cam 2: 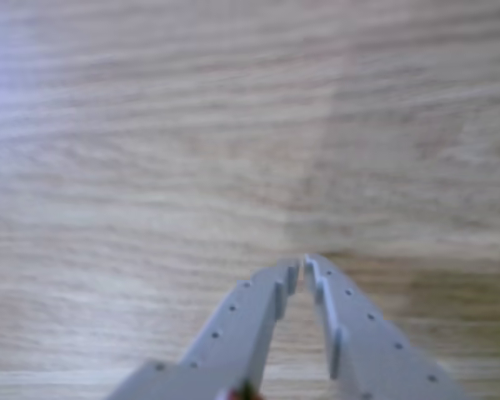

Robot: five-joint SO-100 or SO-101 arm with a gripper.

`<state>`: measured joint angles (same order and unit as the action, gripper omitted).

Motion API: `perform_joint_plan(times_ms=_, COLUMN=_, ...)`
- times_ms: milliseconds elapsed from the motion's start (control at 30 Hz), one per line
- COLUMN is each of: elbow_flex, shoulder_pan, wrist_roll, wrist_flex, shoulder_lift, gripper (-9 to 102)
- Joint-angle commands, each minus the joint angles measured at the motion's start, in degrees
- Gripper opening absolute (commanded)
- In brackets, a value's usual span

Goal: Grasp a peg and put it in the crate.

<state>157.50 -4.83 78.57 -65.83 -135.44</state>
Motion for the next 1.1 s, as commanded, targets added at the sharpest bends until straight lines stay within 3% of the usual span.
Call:
perform_joint_plan(times_ms=0, elbow_flex=-20.6, shoulder_pan=-0.9, wrist_roll=-2.4, wrist_flex=1.8, shoulder_lift=17.2, gripper=0)
perform_joint_plan(times_ms=167, elbow_flex=-38.4, shoulder_pan=-4.1, wrist_roll=-7.9, wrist_flex=1.6, shoulder_lift=32.8, gripper=3)
perform_joint_plan(times_ms=433, elbow_flex=-54.3, shoulder_pan=-6.0, wrist_roll=-9.7, wrist_flex=-0.4, shoulder_lift=41.9, gripper=20)
perform_joint_plan(times_ms=800, elbow_flex=-67.3, shoulder_pan=-1.4, wrist_roll=-9.0, wrist_flex=-1.2, shoulder_lift=53.3, gripper=17)
perform_joint_plan(times_ms=1067, elbow_flex=-67.7, shoulder_pan=1.7, wrist_roll=-8.6, wrist_flex=-1.2, shoulder_lift=56.2, gripper=17)
